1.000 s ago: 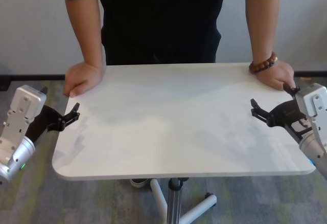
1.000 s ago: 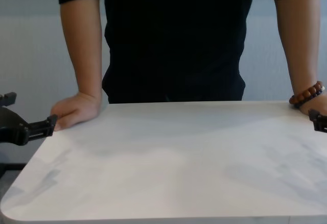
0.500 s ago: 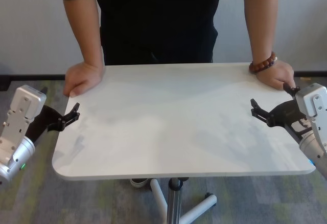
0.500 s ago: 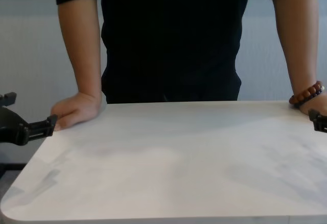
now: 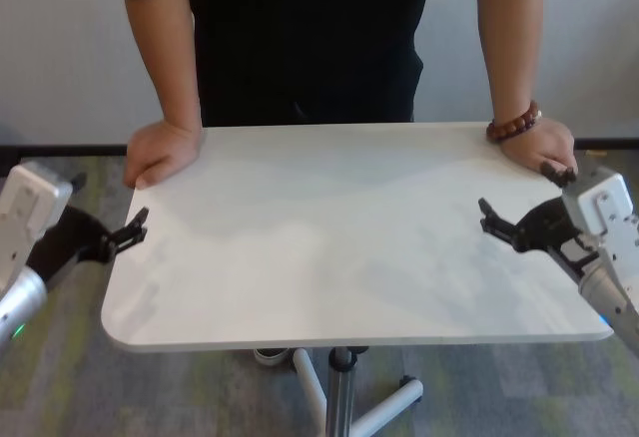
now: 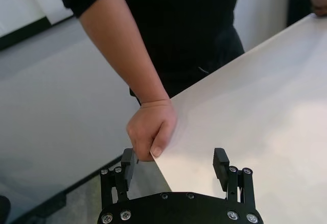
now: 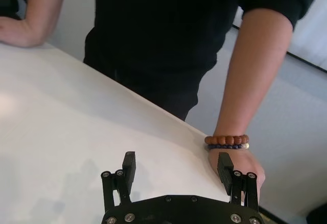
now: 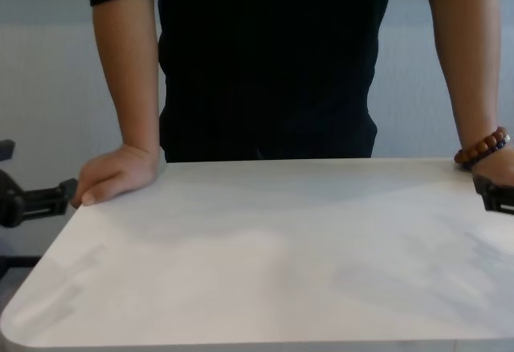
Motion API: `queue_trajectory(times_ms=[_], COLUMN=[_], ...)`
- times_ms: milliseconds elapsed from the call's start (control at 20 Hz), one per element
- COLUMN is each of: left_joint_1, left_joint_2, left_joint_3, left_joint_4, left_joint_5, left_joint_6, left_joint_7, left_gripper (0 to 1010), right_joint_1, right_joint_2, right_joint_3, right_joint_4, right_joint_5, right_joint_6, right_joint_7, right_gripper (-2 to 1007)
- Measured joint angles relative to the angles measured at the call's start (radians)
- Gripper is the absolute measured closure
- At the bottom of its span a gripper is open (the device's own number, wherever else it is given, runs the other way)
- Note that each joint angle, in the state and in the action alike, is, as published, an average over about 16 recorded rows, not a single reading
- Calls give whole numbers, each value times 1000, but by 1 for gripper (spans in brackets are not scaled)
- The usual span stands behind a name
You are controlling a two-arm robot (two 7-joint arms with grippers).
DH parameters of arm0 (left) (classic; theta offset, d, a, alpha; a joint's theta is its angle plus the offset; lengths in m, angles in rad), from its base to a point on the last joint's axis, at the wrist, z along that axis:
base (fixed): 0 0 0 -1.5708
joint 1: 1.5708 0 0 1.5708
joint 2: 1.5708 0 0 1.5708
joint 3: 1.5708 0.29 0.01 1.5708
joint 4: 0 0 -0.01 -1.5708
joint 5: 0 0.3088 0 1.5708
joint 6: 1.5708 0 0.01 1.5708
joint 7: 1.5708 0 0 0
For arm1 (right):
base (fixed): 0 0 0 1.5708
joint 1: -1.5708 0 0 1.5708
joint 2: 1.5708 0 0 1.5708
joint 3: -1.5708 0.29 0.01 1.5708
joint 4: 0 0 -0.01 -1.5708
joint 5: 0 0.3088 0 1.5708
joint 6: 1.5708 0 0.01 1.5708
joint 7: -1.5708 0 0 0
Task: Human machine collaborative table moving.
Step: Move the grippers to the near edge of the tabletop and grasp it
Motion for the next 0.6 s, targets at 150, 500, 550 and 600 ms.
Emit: queue_trajectory(times_ms=[150,500,550,600], left_joint_1=[63,258,286,313], left_joint_2=[47,159,171,182], left_joint_3=[-25,-90,-100,-109], left_joint_4=[-55,-155,-162,-167], left_joint_5=[5,35,40,45], left_joint_6=[-4,-61,-72,-83], left_joint_7=[-2,30,37,45], left_gripper=[8,8,8,9], right_joint_1=[-23,-110,-124,-140], right_joint_2=[17,78,89,100], right_joint_3=[-3,-17,-20,-22], right_joint_4=[-41,-157,-173,-191], right_joint_5=[-28,-112,-124,-137], right_joint_6=[7,-2,-5,-8], right_joint_7=[-3,-5,-5,-6], right_gripper=[0,0,0,0])
